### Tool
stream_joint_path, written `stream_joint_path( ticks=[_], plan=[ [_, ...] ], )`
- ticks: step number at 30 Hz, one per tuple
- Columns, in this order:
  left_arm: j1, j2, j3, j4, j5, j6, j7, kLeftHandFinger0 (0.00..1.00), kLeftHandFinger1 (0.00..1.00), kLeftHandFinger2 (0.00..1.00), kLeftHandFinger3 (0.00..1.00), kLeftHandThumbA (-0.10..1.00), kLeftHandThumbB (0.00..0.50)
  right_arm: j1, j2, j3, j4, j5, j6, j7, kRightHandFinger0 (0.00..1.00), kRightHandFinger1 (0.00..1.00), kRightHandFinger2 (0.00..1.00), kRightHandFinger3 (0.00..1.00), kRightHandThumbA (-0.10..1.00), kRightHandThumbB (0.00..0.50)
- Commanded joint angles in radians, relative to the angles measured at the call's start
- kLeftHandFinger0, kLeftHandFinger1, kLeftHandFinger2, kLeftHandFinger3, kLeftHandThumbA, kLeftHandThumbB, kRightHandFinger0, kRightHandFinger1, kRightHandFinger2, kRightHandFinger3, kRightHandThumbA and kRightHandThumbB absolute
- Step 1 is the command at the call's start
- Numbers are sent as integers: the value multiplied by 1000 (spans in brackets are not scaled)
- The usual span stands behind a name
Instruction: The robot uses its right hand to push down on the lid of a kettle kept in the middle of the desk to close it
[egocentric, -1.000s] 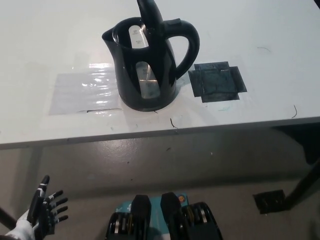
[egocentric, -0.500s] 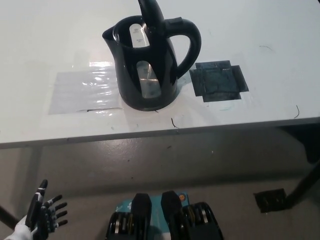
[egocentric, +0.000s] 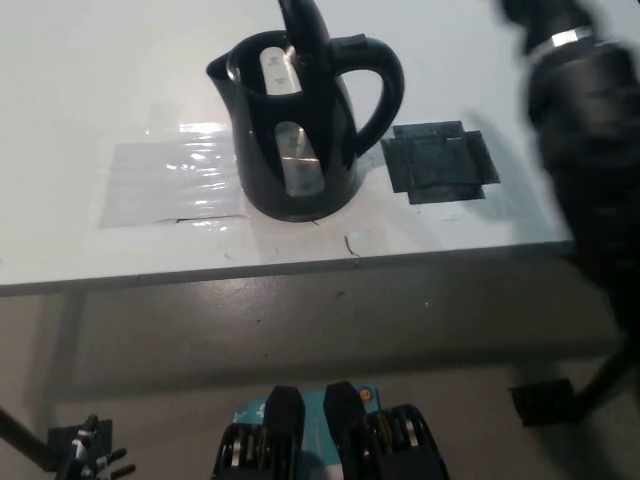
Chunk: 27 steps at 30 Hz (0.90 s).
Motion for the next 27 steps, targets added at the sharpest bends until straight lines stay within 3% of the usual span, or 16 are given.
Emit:
stream_joint_path(
  ticks=[1, 9, 12, 16, 18, 21, 25, 27],
  plan=[
    [5, 37, -11, -39, -67, 22, 38, 1000, 1000, 1000, 1000, 1000, 100, -61, 86, -24, 113, -139, 27, -47, 1000, 1000, 1000, 1000, 264, 74],
    [-10, 42, -26, -34, -102, 22, 65, 1000, 1000, 1000, 1000, 1000, 101, -134, 193, -66, 360, -197, -58, -26, 980, 980, 1000, 1000, 281, 97],
    [-7, 43, -49, -44, -107, 22, 83, 1000, 1000, 1000, 1000, 1000, 95, -150, 213, -80, 437, -219, -87, -19, 942, 924, 941, 936, 284, 93],
    [7, 39, -62, -58, -112, 22, 98, 1000, 1000, 1000, 1000, 1000, 81, -158, 219, -85, 481, -243, -81, -1, 911, 894, 904, 938, 311, 96],
    [8, 38, -67, -59, -113, 22, 111, 1000, 1000, 1000, 1000, 1000, 83, -162, 218, -90, 495, -253, -84, 9, 949, 947, 958, 936, 291, 100],
    [7, 50, -88, -58, -118, 22, 115, 1000, 1000, 1000, 1000, 1000, 99, -196, 213, -107, 549, -257, -83, 20, 795, 808, 831, 859, 305, 88],
    [9, 52, -102, -62, -135, 22, 148, 1000, 1000, 1000, 1000, 1000, 96, -226, 212, -135, 589, -263, -74, 24, 765, 796, 820, 843, 302, 94],
    [13, 57, -106, -66, -151, 22, 159, 1000, 1000, 1000, 1000, 1000, 91, -249, 211, -136, 606, -272, -72, 30, 724, 740, 742, 742, 294, 92]
  ],
)
